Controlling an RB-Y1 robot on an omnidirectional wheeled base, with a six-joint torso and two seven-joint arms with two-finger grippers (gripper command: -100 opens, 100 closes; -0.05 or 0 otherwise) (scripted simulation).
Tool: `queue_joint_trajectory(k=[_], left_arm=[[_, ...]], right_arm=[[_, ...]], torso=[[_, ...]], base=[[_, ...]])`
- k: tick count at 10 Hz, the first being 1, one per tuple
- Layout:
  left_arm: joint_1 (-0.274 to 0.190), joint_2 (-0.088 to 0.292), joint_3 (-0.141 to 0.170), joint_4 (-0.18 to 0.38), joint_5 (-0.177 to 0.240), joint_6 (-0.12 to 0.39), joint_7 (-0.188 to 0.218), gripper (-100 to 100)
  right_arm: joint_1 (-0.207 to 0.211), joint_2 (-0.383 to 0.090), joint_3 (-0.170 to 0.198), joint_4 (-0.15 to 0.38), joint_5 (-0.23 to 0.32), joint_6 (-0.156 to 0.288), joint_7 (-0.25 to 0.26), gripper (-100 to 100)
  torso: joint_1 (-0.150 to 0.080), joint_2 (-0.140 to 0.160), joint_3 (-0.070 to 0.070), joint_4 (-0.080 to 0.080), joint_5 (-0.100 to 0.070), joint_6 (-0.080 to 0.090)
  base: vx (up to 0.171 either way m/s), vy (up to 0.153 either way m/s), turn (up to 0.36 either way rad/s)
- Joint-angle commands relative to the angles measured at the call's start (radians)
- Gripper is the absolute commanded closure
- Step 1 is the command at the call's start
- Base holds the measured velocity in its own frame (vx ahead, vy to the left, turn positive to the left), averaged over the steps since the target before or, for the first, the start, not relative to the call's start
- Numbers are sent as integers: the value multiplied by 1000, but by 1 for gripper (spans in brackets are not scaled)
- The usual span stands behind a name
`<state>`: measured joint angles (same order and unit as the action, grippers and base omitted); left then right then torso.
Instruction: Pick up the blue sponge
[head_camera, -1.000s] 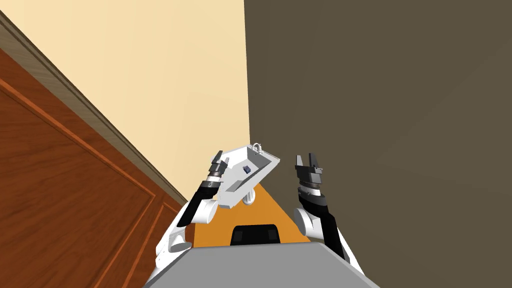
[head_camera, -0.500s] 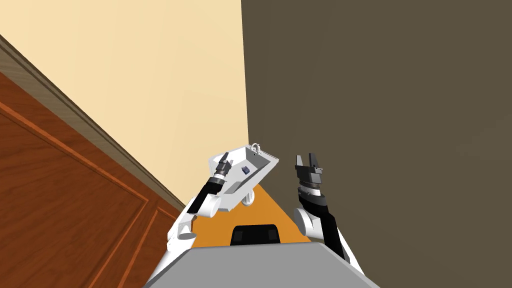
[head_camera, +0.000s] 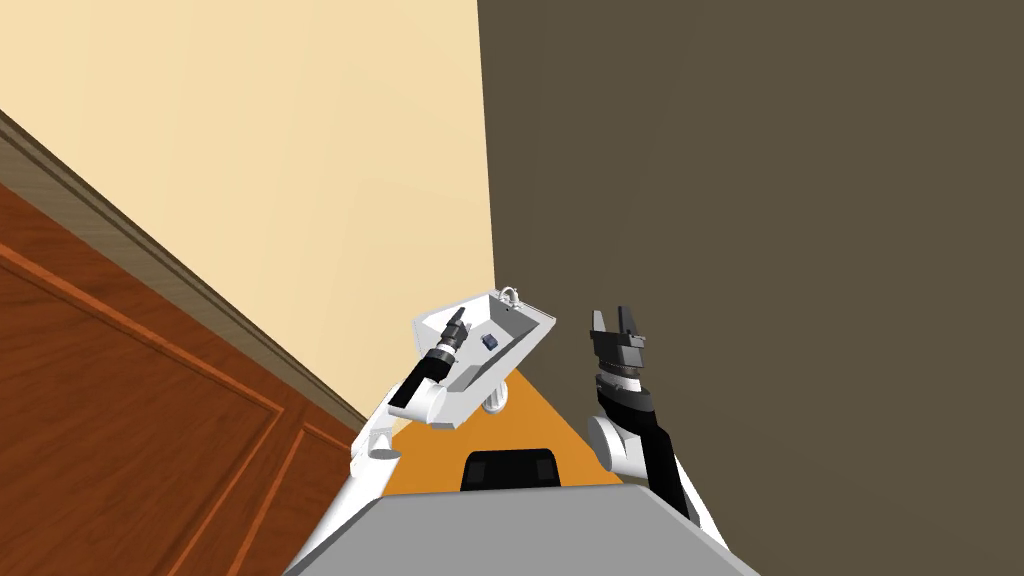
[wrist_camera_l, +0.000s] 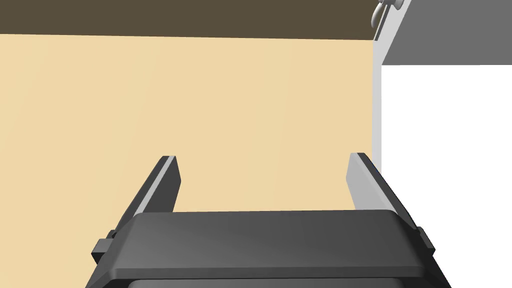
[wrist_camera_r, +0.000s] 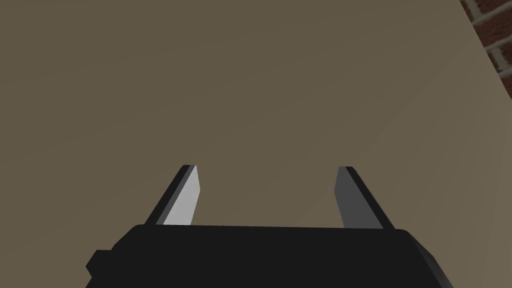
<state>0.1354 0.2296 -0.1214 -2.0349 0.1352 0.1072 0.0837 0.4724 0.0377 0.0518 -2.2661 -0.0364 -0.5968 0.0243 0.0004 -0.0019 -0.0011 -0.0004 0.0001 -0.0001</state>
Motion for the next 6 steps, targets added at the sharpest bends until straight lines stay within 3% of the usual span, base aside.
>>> queue_joint_trajectory(k=[1,2,5,6], left_arm=[[-17,0,-8,16,7,50,-6,-100],[-17,0,-8,16,7,62,-6,-100],[-86,23,-30,85,51,154,-19,-100],[-86,23,-30,85,51,191,-19,-100]], right_arm=[[0,0,0,0,0,0,0,0],[0,0,0,0,0,0,0,0],[0,0,0,0,0,0,0,0],[0,0,0,0,0,0,0,0]], torso=[[0,0,0,0,0,0],[0,0,0,0,0,0],[0,1,0,0,0,0],[0,0,0,0,0,0]], base=[[22,7,-38],[8,2,-1],[19,6,-65],[23,10,-40]])
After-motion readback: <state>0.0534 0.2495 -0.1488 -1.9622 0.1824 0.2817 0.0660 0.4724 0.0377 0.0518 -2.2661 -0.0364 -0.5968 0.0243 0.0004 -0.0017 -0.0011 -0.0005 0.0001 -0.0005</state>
